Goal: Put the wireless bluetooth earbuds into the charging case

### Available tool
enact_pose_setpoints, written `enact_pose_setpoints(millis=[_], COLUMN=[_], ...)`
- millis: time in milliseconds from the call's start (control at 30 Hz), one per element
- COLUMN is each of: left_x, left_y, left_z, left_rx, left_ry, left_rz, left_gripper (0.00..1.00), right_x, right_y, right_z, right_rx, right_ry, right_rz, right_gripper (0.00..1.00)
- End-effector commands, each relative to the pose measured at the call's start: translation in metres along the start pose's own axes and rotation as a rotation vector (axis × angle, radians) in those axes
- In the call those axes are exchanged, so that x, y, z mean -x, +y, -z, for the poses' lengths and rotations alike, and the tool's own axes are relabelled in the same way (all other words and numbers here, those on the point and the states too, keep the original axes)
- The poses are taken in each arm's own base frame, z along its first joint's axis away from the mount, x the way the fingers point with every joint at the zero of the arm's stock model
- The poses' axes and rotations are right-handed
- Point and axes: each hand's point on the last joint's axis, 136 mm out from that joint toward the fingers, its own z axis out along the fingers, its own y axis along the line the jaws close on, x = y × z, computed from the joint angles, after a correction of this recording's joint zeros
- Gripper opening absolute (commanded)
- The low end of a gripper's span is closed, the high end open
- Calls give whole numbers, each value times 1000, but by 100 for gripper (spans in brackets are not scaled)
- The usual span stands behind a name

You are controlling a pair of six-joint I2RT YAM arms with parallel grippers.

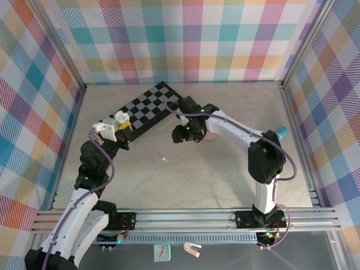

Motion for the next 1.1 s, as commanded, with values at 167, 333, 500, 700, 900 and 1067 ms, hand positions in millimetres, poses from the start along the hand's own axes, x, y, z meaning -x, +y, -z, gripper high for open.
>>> enact_pose_setpoints(millis=[167, 333, 500, 700, 900, 1067], left_x=[-17, -16, -22, -22, -22, -21], left_y=[33, 38, 41, 46, 44, 42], left_z=[2, 2, 0, 1, 2, 1], left_rx=[152, 174, 184, 205, 193, 183], left_ry=[73, 73, 97, 99, 99, 99], left_rz=[39, 34, 29, 28, 30, 31], left_gripper=[1, 1, 1, 1, 1, 1], right_x=[-9, -11, -12, -19, -28, -30], right_y=[40, 43, 49, 54, 52, 50], right_z=[-52, -73, -87, -98, -109, -118], right_rx=[-23, -119, -166, -152, -155, -158], right_ry=[119, 160, 194, 233, 272, 285], right_rz=[106, 163, 227, 234, 233, 232], right_gripper=[54, 48, 39, 38, 38, 38])
